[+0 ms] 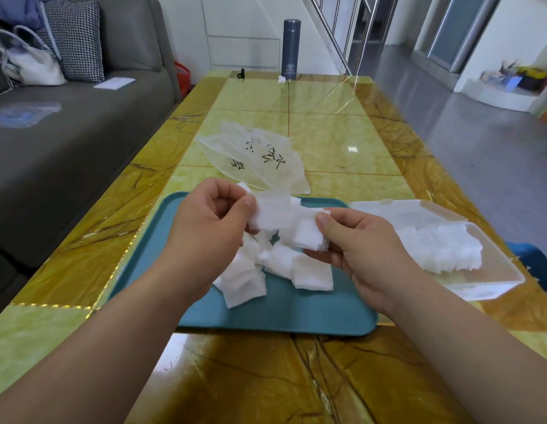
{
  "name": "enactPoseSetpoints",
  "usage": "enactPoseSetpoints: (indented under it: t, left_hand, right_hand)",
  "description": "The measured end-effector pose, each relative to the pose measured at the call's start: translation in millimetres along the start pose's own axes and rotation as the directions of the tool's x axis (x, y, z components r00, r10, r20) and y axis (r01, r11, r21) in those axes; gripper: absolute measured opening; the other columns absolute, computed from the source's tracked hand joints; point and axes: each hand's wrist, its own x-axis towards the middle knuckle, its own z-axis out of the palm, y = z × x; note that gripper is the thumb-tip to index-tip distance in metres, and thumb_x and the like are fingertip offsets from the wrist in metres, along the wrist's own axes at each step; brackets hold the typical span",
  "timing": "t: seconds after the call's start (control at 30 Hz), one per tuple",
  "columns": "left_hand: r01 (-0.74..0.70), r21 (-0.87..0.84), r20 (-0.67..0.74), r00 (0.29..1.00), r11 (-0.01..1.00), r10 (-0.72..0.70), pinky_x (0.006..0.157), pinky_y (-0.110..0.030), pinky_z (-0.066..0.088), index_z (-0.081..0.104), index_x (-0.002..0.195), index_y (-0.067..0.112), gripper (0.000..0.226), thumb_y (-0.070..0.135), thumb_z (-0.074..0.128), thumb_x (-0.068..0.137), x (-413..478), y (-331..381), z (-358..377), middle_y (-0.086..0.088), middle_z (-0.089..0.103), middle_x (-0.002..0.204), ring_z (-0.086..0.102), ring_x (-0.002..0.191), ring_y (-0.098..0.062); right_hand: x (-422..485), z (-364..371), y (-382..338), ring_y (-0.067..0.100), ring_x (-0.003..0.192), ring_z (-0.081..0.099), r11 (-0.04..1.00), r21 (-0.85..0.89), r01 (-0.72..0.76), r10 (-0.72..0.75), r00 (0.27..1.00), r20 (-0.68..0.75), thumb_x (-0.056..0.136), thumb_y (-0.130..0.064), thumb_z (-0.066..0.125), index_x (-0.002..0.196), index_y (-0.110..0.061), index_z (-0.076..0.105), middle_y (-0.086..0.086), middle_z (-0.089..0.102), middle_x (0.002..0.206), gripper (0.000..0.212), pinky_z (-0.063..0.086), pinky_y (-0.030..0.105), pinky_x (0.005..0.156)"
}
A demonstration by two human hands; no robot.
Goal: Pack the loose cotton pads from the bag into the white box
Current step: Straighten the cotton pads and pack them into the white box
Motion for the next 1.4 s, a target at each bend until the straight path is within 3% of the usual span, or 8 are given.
enactPoseSetpoints:
  t: [0.2,0.3,0.47,0.77,0.93,1.1,1.23,1.4]
  left_hand:
    - [-0.026,0.040,0.122,0.992,0.999,0.021,0.056,-0.026,0.046,0.064,0.094,0.013,0.005,0.012,0.067,0.098,-7.6,0.0,13.5,-0.013,0.072,0.076,0.060,0.059,-0.014]
    - [-0.022,0.065,0.116,0.993,0.998,0.014,0.068,-0.045,0.054,0.065,0.095,0.017,0.005,0.014,0.069,0.097,-5.9,-4.8,16.2,-0.014,0.074,0.084,0.067,0.074,-0.031]
    - [-0.028,0.064,0.127,0.992,0.998,0.020,0.076,-0.048,0.057,0.064,0.098,0.019,0.009,0.015,0.071,0.096,-4.2,-6.2,14.7,-0.009,0.074,0.084,0.068,0.077,-0.034]
    - [-0.023,0.080,0.145,0.989,0.997,0.012,0.070,-0.033,0.053,0.065,0.096,0.025,0.026,0.020,0.086,0.082,-2.2,-11.7,15.2,-0.007,0.067,0.081,0.059,0.067,-0.014]
    - [-0.057,0.144,0.095,0.994,0.988,0.043,0.061,-0.024,0.049,0.062,0.093,0.019,0.030,0.027,0.088,0.080,-7.4,-11.7,22.2,-0.003,0.065,0.072,0.052,0.060,-0.007]
    - [-0.112,0.251,0.096,0.991,0.961,0.091,0.060,-0.018,0.047,0.061,0.089,0.026,0.016,0.034,0.075,0.091,-7.6,-18.7,32.4,0.009,0.064,0.074,0.053,0.060,-0.003]
    - [-0.157,0.456,0.207,0.976,0.876,0.067,0.061,-0.016,0.045,0.060,0.096,0.033,0.009,0.032,0.068,0.096,-6.8,-29.8,37.3,0.013,0.065,0.090,0.058,0.066,-0.001]
    - [-0.271,0.658,0.442,0.894,0.703,-0.069,0.077,-0.033,0.049,0.053,0.104,0.034,0.030,0.044,0.075,0.087,-12.2,-39.1,54.2,0.013,0.055,0.095,0.059,0.087,-0.013]
  right_hand:
    - [-3.1,4.1,-1.6,0.034,0.106,0.075,1.000,-0.009,0.022,-0.021,0.997,0.077,0.101,-0.009,0.064,0.110,-0.003,0.075,0.017,0.079,0.107,0.016,0.064,0.045,0.088]
    - [-5.9,6.3,-3.0,0.032,0.097,0.076,1.000,0.011,0.011,-0.012,0.993,0.115,0.101,-0.008,0.062,0.110,0.000,0.073,0.019,0.078,0.104,0.016,0.065,0.045,0.084]
    - [-6.0,6.9,-2.8,0.035,0.102,0.075,1.000,0.012,0.007,-0.008,0.991,0.134,0.101,-0.010,0.063,0.113,0.002,0.071,0.025,0.076,0.111,0.019,0.064,0.044,0.084]
    - [-8.9,6.6,-3.8,0.036,0.103,0.075,0.999,-0.019,0.037,-0.034,0.987,0.158,0.101,-0.011,0.063,0.115,0.002,0.071,0.027,0.075,0.111,0.021,0.065,0.043,0.082]
    - [-14.3,6.6,-5.3,0.033,0.104,0.077,0.994,-0.079,0.081,-0.062,0.975,0.215,0.074,-0.030,0.084,0.118,-0.002,0.071,0.020,0.078,0.109,0.053,0.063,0.046,0.089]
    - [-13.1,-2.4,0.4,0.033,0.095,0.078,0.984,-0.150,0.094,-0.090,0.995,0.035,0.086,-0.001,0.080,0.107,-0.003,0.071,0.017,0.080,0.097,0.023,0.066,0.039,0.078]
    - [-11.1,-14.9,-1.3,0.029,0.096,0.077,0.978,-0.174,0.112,-0.122,0.991,-0.051,0.088,-0.006,0.079,0.102,-0.012,0.070,0.011,0.077,0.099,0.018,0.065,0.044,0.082]
    - [-13.3,-23.6,-4.0,0.015,0.081,0.072,0.948,-0.248,0.198,-0.210,0.977,-0.024,0.086,-0.010,0.082,0.096,-0.019,0.070,0.002,0.074,0.089,0.018,0.059,0.028,0.065]
